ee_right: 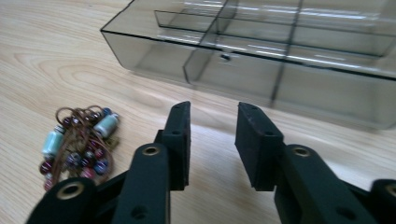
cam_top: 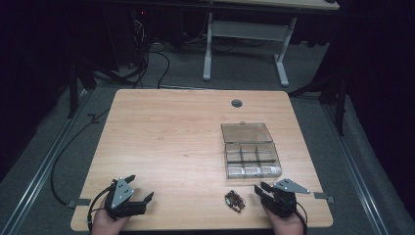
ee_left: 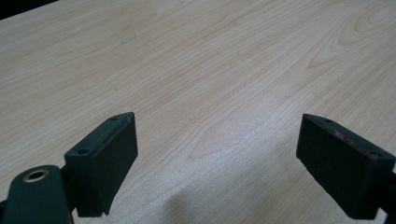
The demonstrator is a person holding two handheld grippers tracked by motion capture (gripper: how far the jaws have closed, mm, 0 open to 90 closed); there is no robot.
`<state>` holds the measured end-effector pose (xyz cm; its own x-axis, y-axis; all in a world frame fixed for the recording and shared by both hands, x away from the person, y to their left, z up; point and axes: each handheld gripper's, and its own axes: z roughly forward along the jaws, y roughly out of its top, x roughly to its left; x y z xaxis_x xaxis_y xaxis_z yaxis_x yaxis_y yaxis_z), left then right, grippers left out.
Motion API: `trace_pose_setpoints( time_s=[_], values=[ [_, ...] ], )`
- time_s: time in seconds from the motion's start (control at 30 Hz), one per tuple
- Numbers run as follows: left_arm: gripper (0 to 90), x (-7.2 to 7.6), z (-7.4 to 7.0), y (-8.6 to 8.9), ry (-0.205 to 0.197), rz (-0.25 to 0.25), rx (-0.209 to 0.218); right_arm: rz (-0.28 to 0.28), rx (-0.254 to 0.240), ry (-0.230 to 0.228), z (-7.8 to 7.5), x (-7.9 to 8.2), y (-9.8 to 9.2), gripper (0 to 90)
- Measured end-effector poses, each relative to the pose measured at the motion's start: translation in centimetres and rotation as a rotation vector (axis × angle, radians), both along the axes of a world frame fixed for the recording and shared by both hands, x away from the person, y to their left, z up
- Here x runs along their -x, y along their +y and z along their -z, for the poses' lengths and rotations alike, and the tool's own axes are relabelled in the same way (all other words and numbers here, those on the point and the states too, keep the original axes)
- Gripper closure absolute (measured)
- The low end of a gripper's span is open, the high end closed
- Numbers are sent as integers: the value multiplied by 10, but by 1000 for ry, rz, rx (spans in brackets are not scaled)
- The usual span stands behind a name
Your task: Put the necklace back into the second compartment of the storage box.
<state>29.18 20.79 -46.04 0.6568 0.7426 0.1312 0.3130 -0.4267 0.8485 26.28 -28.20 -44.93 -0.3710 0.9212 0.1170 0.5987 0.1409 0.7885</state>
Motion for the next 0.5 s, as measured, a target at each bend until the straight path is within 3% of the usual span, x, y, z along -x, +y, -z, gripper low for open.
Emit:
trace_pose_setpoints(
  time_s=[0.1, 0.5],
  values=[
    [133, 0, 0, -1, -3, 2, -6, 20, -39, 1, 1, 3, -7, 696],
    [135, 0, 0, -2, -1, 16, -6, 6, -29, 25, 4, 0, 0, 727]
  ],
)
